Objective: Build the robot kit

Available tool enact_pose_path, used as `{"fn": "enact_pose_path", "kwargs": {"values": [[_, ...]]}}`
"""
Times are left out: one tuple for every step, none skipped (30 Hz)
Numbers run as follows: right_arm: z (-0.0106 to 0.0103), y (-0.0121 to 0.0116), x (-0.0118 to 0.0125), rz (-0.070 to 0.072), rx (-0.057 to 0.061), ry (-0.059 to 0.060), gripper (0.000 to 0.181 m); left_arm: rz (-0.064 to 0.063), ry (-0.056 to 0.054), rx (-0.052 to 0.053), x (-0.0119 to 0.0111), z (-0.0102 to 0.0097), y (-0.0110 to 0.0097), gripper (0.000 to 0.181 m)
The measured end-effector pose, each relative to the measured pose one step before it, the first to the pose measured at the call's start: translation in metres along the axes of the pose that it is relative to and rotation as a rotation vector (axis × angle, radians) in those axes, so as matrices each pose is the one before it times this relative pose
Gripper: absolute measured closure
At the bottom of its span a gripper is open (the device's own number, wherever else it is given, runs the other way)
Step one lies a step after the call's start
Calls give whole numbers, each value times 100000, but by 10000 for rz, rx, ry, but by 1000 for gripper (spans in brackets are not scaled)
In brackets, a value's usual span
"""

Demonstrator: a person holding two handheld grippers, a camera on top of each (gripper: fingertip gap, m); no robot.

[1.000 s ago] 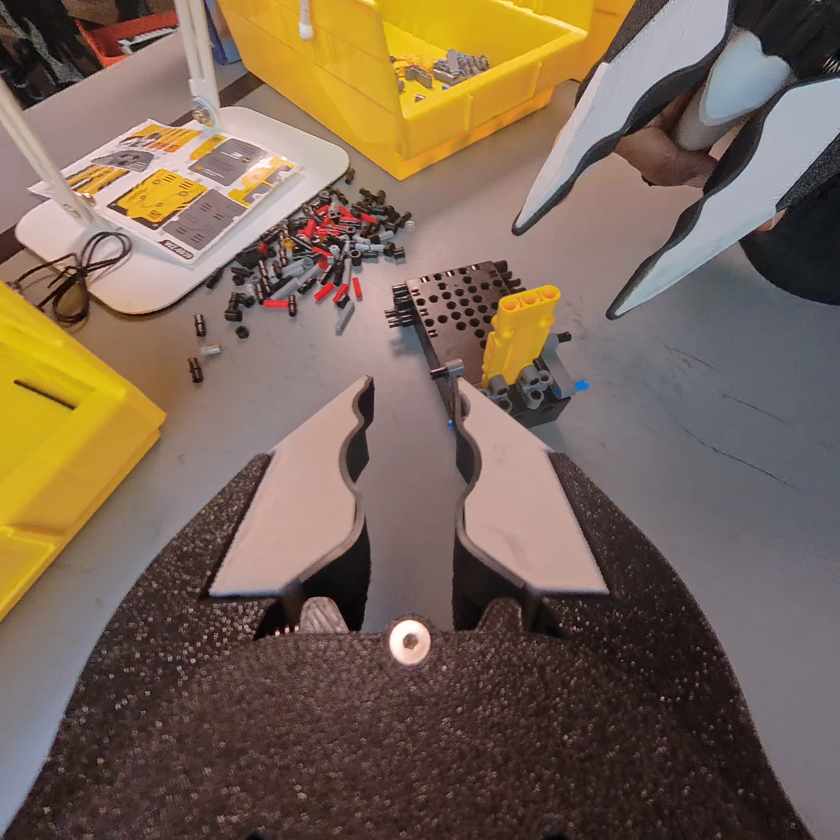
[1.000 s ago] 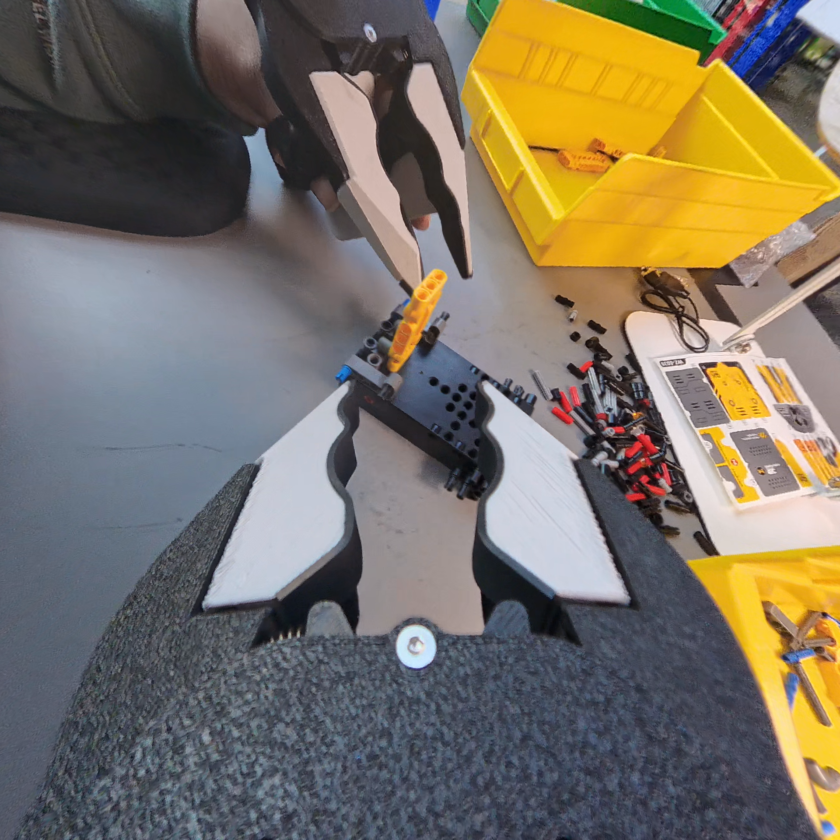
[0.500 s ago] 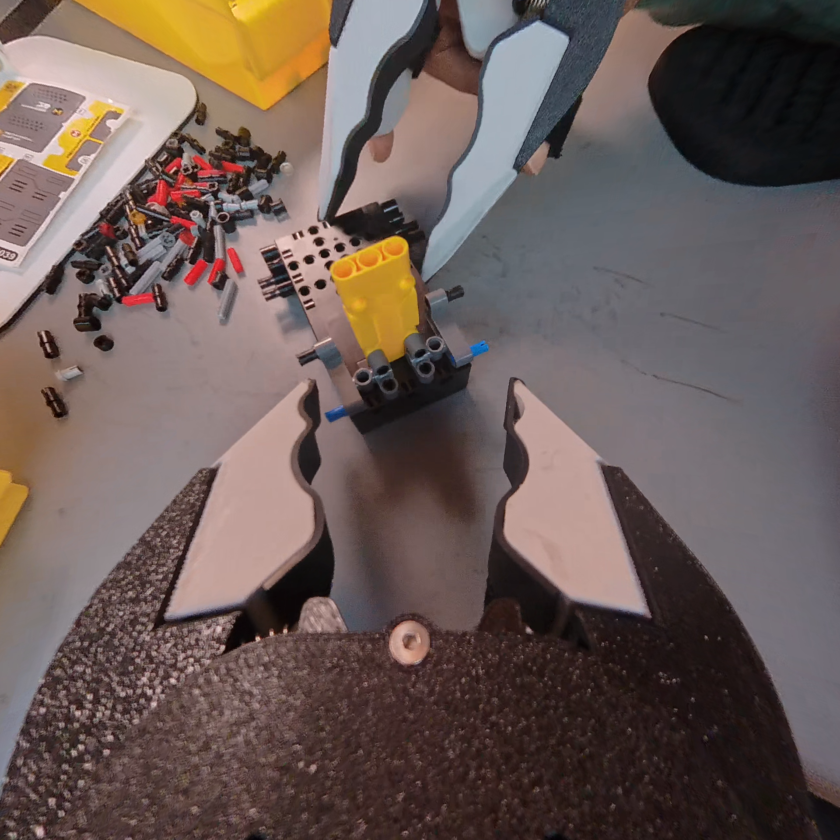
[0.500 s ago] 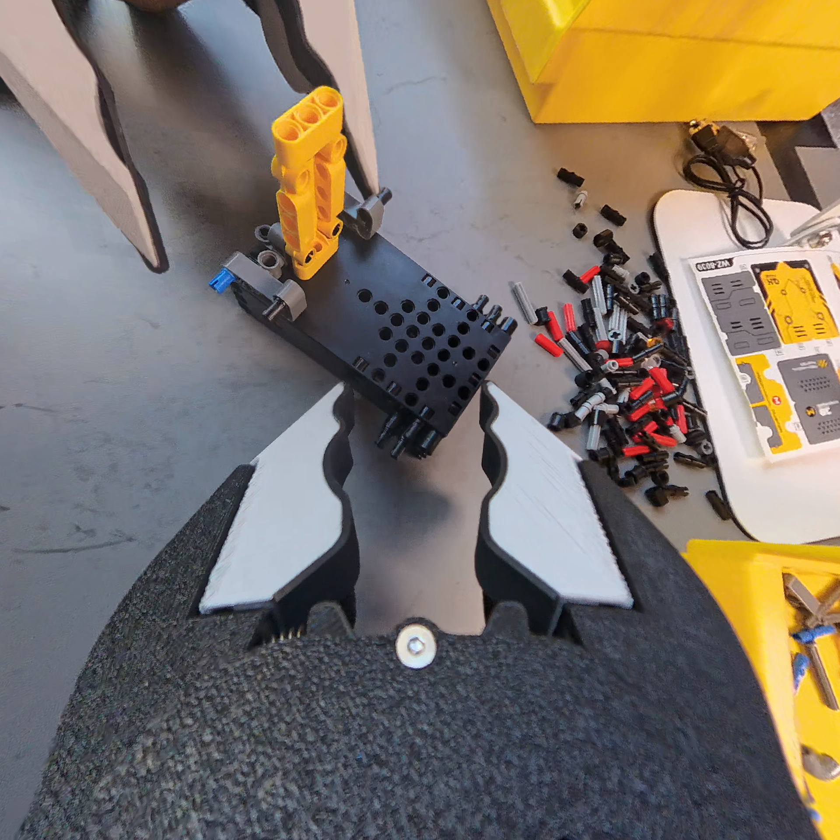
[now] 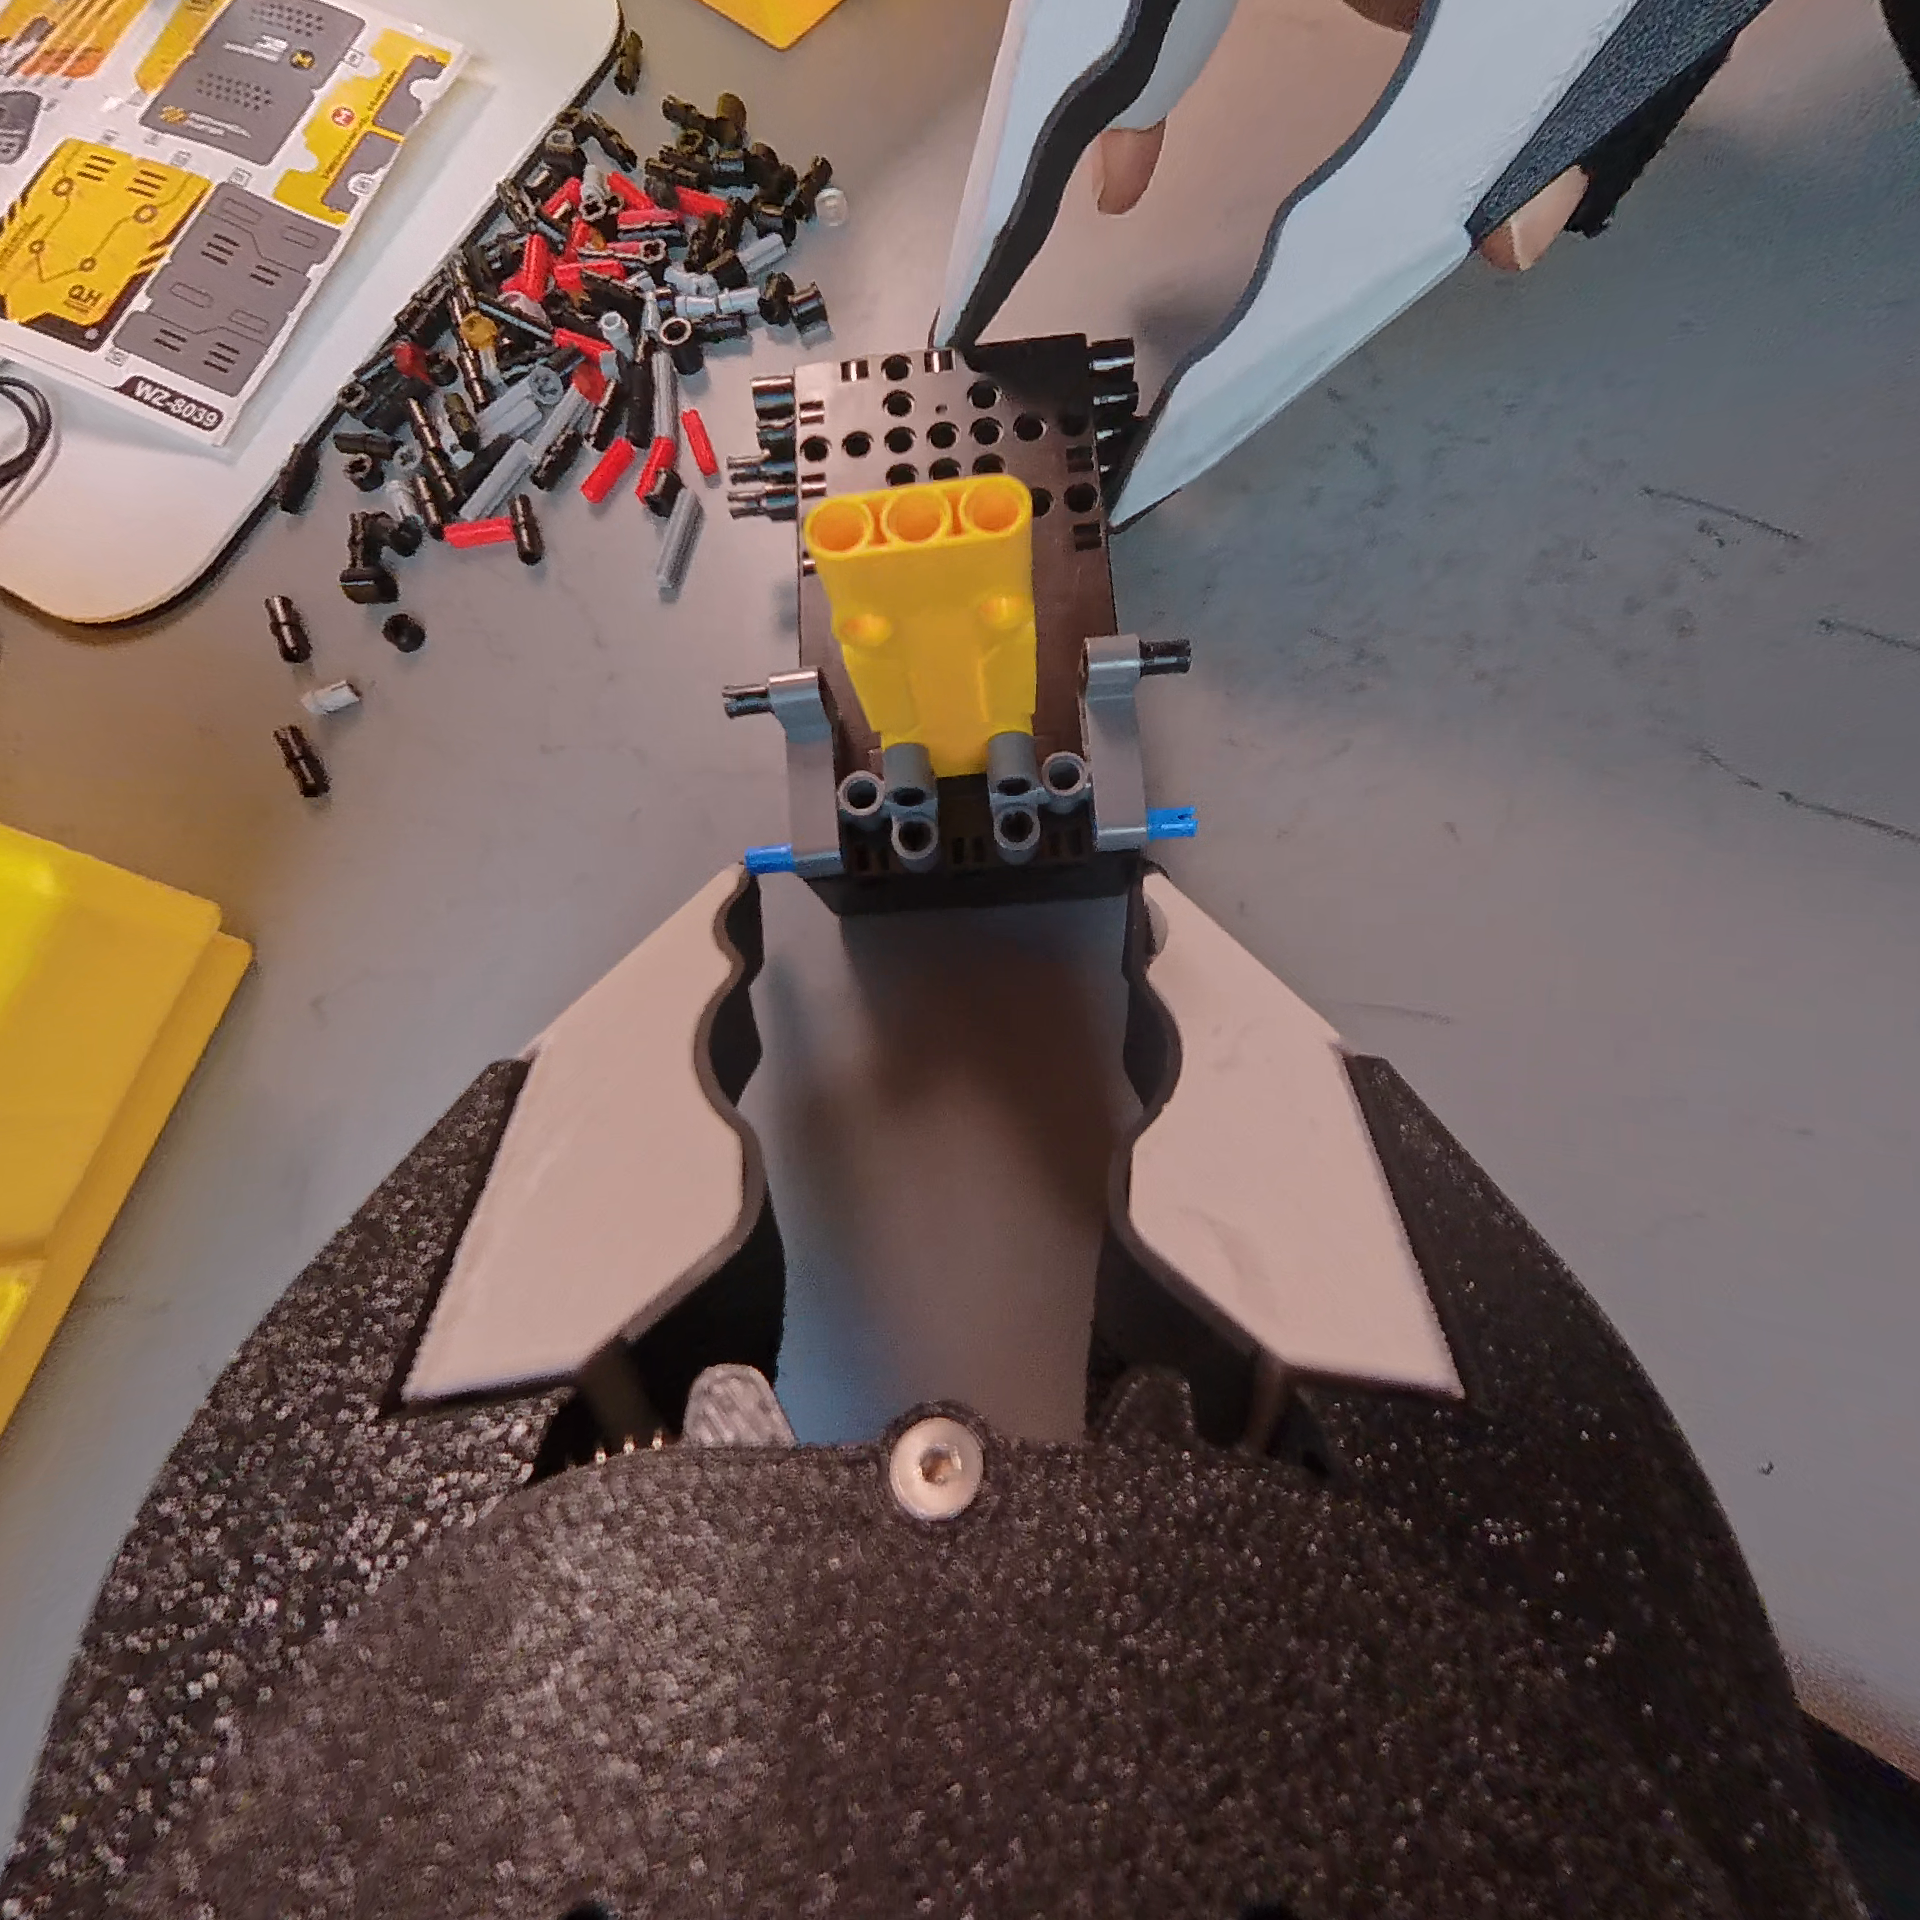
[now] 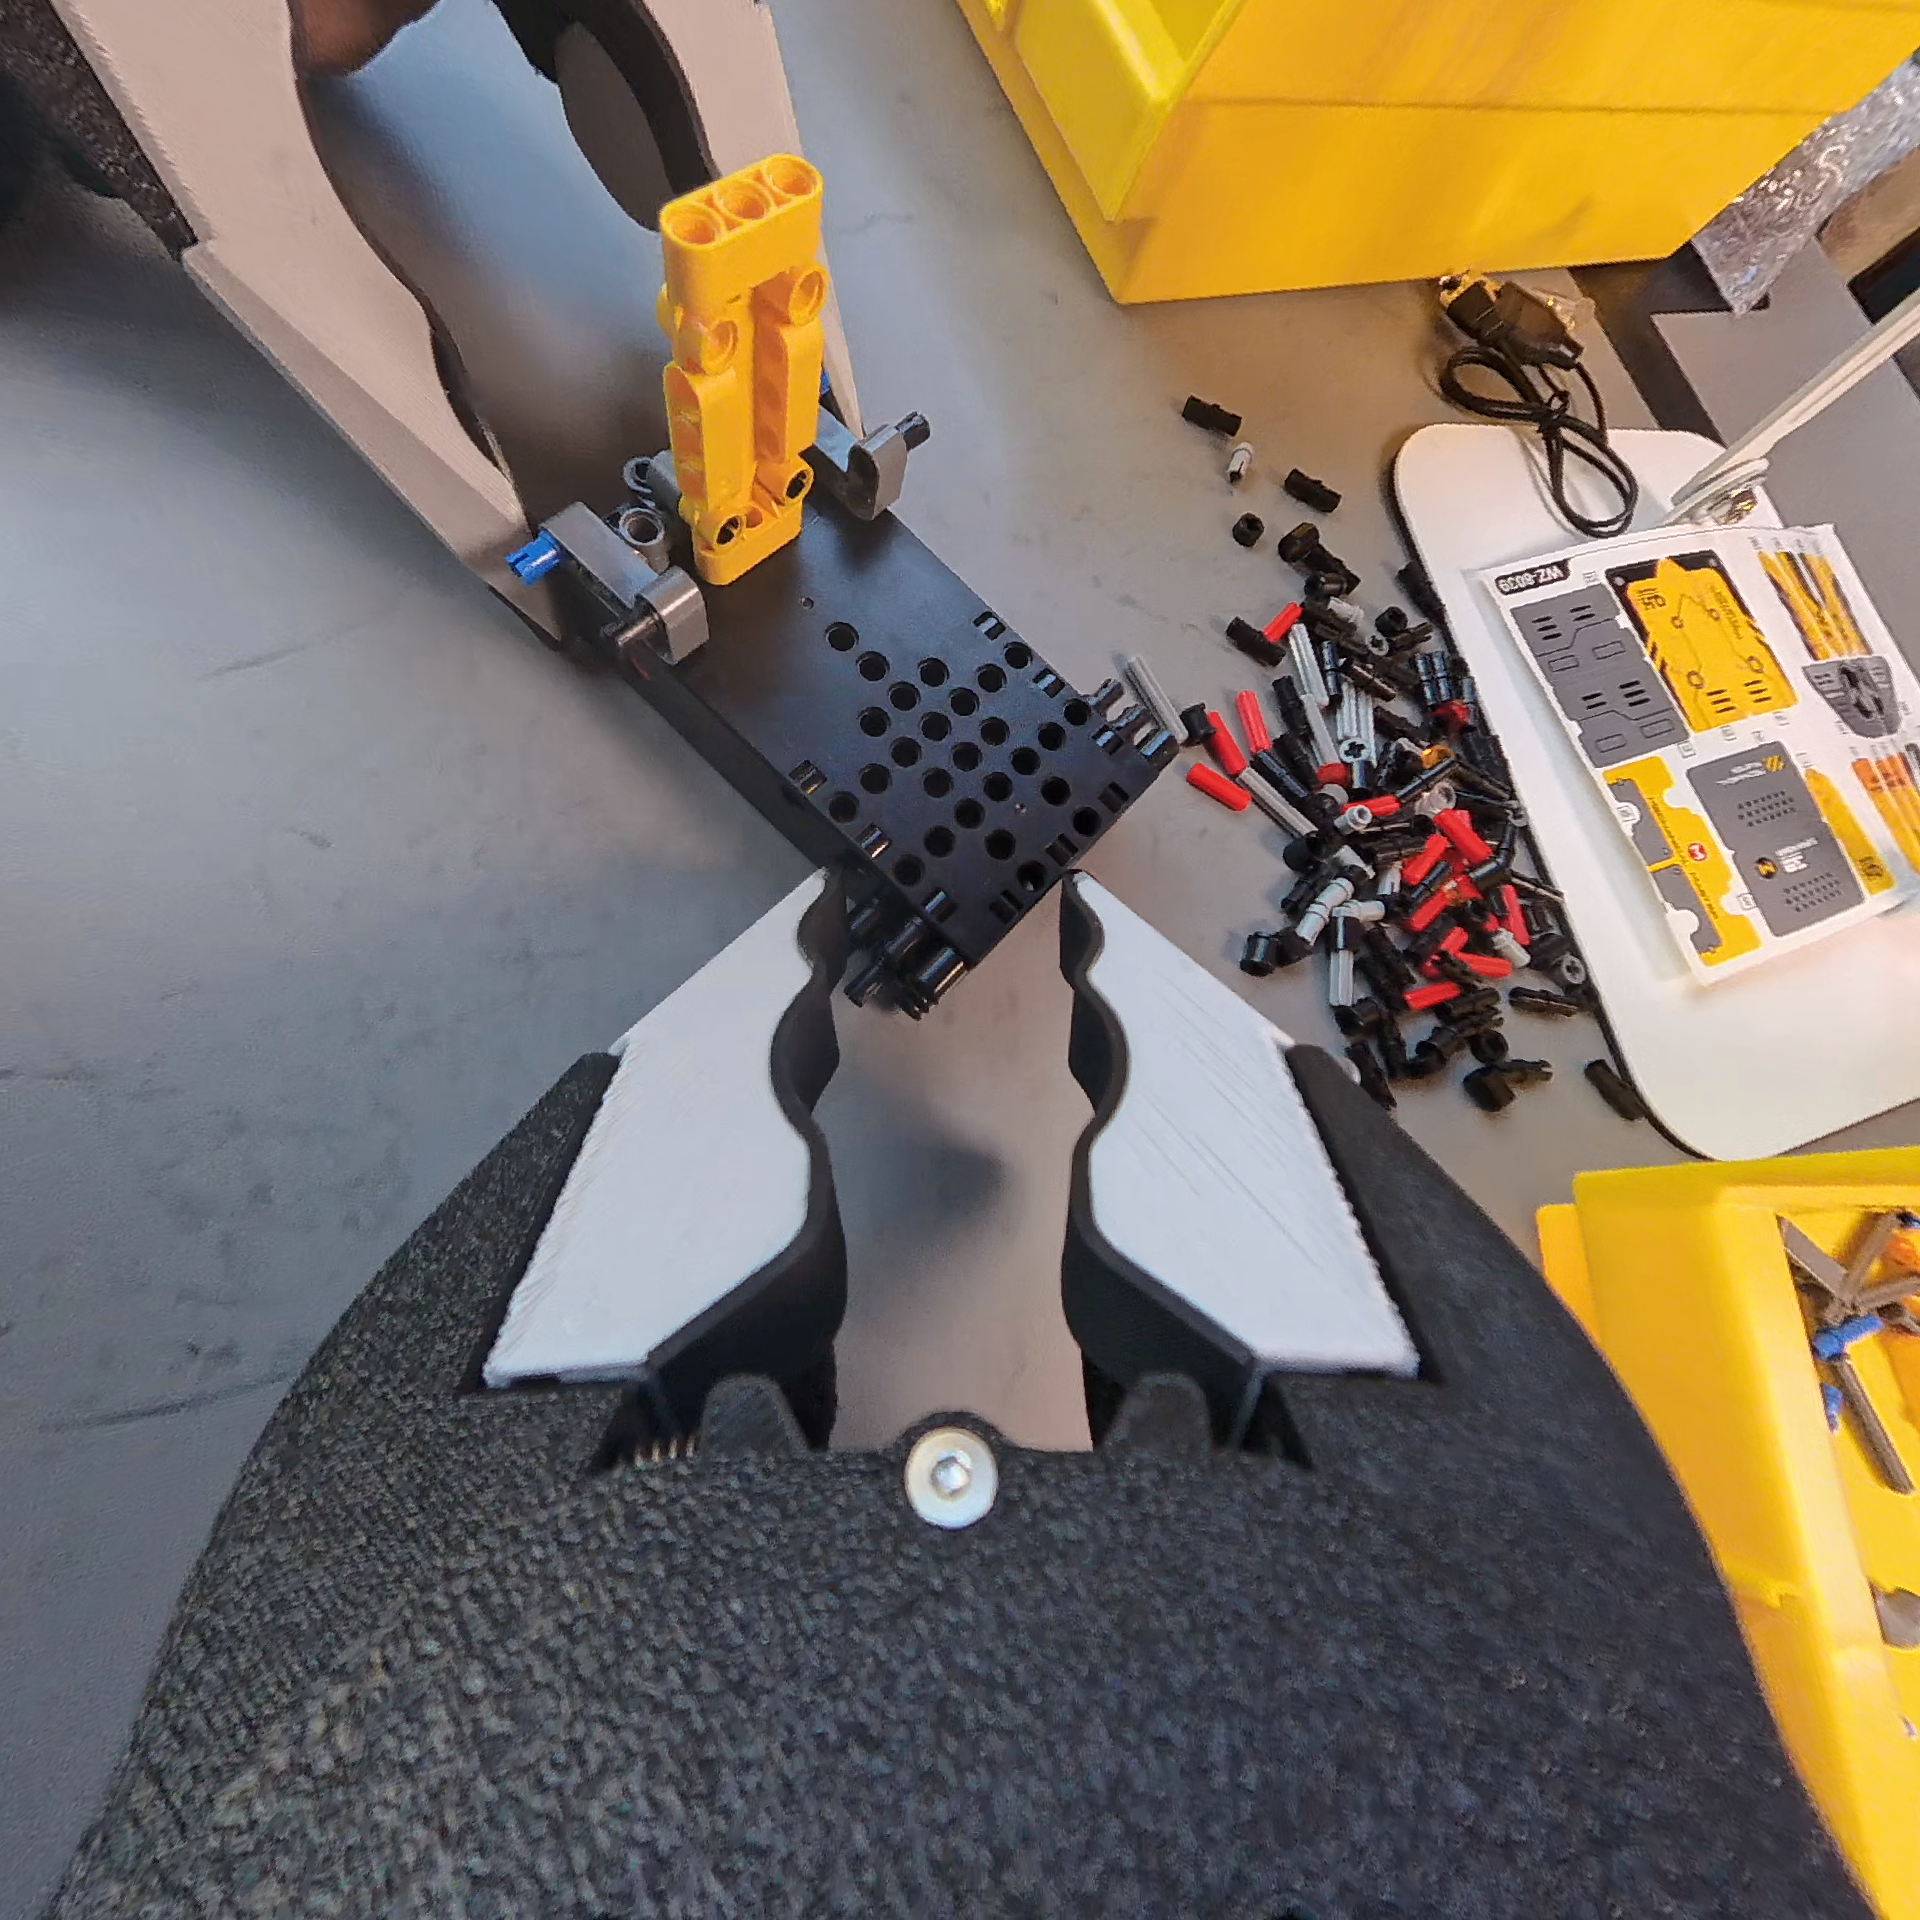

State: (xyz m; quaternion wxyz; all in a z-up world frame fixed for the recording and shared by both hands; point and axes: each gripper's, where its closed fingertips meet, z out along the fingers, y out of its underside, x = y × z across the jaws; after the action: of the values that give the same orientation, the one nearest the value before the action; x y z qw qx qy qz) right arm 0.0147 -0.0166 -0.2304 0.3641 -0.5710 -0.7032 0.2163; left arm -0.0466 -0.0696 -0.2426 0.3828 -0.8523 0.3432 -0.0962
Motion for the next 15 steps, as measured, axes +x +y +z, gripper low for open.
{"fn": "enact_pose_path", "kwargs": {"values": [[18,-138,2,41,110,-18,140,-20,-18,8,-170,-108,91,115],[17,-62,-32,99,57,-53,140,1,5,40,-135,-110,54,115],[37,105,-48,169,-45,-85,140,13,3,49,-113,-117,21,113],[41,203,-40,125,-75,-68,140,17,16,33,-63,-70,23,113],[-37,47,27,75,20,-15,140,14,37,13,17,-31,9,114],[-63,85,53,20,-34,7,140,33,-18,-10,-27,-8,26,120],[-89,120,138,14,-84,60,141,85,-115,-27,-148,-11,73,126],[-86,80,52,-5,-45,11,141,96,-89,-30,-124,-15,106,126],[-43,51,51,61,-8,19,141,42,47,2,35,-32,43,125],[-31,5,6,40,46,-7,141,-3,98,89,85,-89,-112,123],[-44,-15,4,-22,67,-4,141,-31,43,206,-25,-221,-279,122],[-123,-130,72,-27,112,35,141,-83,-10,321,-162,-343,-432,122],[-202,-273,145,-15,171,53,139,-161,-26,410,-273,-455,-561,122],[-243,-283,236,33,146,60,137,-223,-73,485,-425,-524,-661,122],[-264,-364,239,48,203,50,133,-252,-163,567,-589,-575,-801,121]]}}
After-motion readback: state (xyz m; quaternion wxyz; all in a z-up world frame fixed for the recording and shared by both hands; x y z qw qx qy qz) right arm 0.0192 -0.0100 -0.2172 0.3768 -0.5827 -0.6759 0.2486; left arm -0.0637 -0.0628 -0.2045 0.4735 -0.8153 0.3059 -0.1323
